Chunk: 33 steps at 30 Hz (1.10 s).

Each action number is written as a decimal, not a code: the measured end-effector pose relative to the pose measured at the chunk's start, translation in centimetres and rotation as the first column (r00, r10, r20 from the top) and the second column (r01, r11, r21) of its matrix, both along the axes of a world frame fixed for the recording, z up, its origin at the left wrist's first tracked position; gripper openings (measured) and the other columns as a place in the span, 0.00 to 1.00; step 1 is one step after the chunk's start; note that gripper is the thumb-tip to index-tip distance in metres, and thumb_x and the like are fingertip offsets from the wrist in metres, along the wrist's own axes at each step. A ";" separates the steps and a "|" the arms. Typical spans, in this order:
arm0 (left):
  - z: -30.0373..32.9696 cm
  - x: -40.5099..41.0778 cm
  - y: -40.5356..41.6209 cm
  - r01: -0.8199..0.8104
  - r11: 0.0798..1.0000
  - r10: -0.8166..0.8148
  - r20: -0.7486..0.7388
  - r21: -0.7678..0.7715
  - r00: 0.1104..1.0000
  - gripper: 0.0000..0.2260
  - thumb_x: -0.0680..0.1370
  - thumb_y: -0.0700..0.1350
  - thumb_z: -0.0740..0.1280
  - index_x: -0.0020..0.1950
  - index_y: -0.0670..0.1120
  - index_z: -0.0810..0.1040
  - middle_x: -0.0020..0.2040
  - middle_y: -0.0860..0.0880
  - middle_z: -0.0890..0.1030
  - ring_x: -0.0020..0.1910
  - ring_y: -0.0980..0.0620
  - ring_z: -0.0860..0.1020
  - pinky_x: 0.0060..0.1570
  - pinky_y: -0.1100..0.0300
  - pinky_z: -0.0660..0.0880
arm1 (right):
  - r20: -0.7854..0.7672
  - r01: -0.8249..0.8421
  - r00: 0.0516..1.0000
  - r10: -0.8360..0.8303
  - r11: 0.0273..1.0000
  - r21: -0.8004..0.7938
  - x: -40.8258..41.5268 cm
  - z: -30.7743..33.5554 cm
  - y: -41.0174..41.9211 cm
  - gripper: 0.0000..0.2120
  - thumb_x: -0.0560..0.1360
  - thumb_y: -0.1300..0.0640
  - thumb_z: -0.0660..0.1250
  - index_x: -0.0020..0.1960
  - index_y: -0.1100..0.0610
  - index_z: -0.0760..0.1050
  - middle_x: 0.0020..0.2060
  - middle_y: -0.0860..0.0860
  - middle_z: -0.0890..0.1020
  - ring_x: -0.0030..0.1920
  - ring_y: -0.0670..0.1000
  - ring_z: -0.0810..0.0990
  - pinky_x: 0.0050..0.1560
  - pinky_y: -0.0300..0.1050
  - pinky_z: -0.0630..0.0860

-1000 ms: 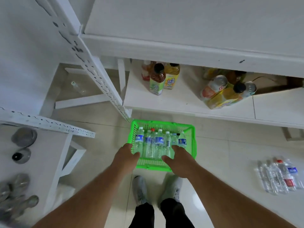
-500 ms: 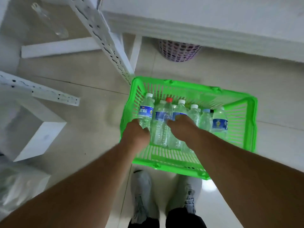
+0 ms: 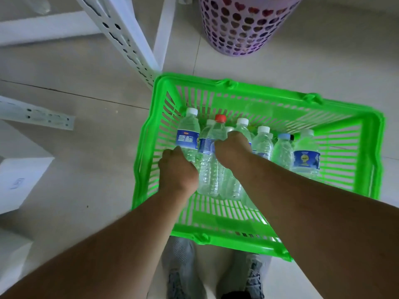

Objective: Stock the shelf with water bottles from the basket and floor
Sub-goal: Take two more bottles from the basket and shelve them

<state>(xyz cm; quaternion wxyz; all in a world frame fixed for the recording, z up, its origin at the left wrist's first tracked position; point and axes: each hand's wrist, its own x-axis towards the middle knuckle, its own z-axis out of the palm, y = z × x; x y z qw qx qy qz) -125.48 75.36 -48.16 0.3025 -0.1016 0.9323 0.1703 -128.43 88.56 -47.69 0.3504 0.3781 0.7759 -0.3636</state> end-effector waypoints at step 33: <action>1.7 1.2 -1.6 -0.495 0.831 0.424 0.285 0.256 0.859 0.22 0.74 0.49 0.75 0.62 0.45 0.70 0.52 0.54 0.74 0.36 0.60 0.70 0.31 0.65 0.65 | -0.105 0.000 0.994 -0.027 0.969 -0.248 1.5 -0.4 0.0 0.27 0.74 0.41 0.71 0.64 0.59 0.72 0.47 0.53 0.78 0.38 0.48 0.75 0.31 0.41 0.67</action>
